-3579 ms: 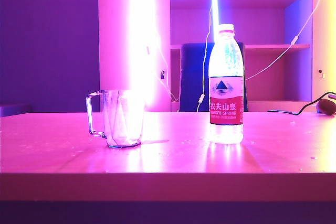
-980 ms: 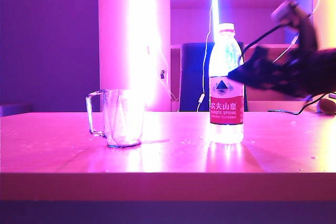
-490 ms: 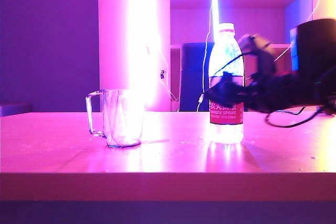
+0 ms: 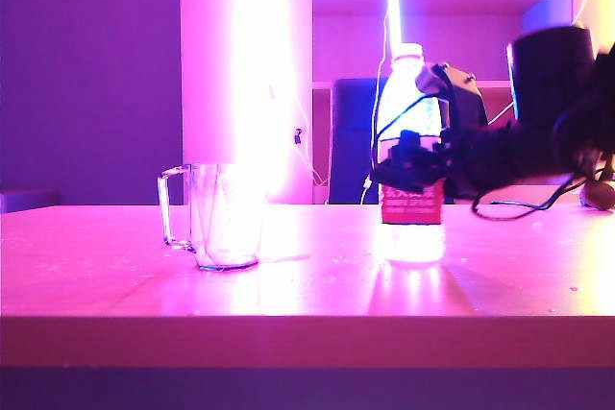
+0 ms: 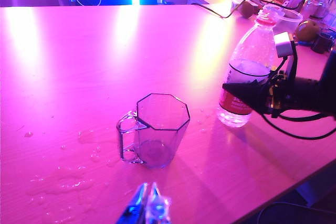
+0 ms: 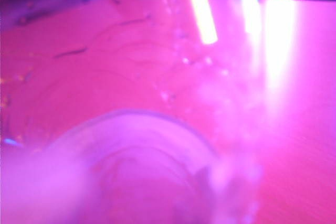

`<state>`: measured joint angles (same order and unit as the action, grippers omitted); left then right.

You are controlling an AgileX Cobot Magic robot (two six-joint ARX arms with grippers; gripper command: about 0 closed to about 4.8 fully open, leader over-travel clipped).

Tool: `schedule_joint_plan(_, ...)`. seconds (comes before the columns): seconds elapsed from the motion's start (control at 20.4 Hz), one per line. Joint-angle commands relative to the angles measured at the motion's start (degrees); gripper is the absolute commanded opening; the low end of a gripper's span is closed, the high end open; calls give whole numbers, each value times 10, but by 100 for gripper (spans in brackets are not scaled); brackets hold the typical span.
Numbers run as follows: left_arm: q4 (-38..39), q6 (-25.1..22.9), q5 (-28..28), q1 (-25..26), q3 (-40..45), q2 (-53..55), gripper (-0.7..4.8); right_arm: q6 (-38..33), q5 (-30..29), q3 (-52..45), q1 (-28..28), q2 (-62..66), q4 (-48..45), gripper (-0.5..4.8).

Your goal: Pick up the mineral water bottle on the table and pour water into the mug until it's half full.

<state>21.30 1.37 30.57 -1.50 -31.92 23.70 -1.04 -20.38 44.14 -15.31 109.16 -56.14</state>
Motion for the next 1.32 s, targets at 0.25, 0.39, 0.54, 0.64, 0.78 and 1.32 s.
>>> schedule_joint_plan(0.25,-4,2,2,0,-2,-1,-5,282,161,140,-49,-119,414,248)
schedule_joint_plan(0.39,-4,2,1,0,-2,0,-5,369,243,194,-88,-119,489,251)
schedule_joint_plan(0.54,-4,2,2,0,-2,-1,-5,440,323,217,-128,-119,499,252)
schedule_joint_plan(0.64,-4,2,2,0,-2,-1,-5,495,358,218,-145,-116,501,252)
schedule_joint_plan(0.78,-4,2,2,0,-2,-1,-5,553,397,218,-164,-108,497,251)
schedule_joint_plan(1.32,-4,2,1,0,-2,-1,-5,753,556,229,-205,-56,438,252)
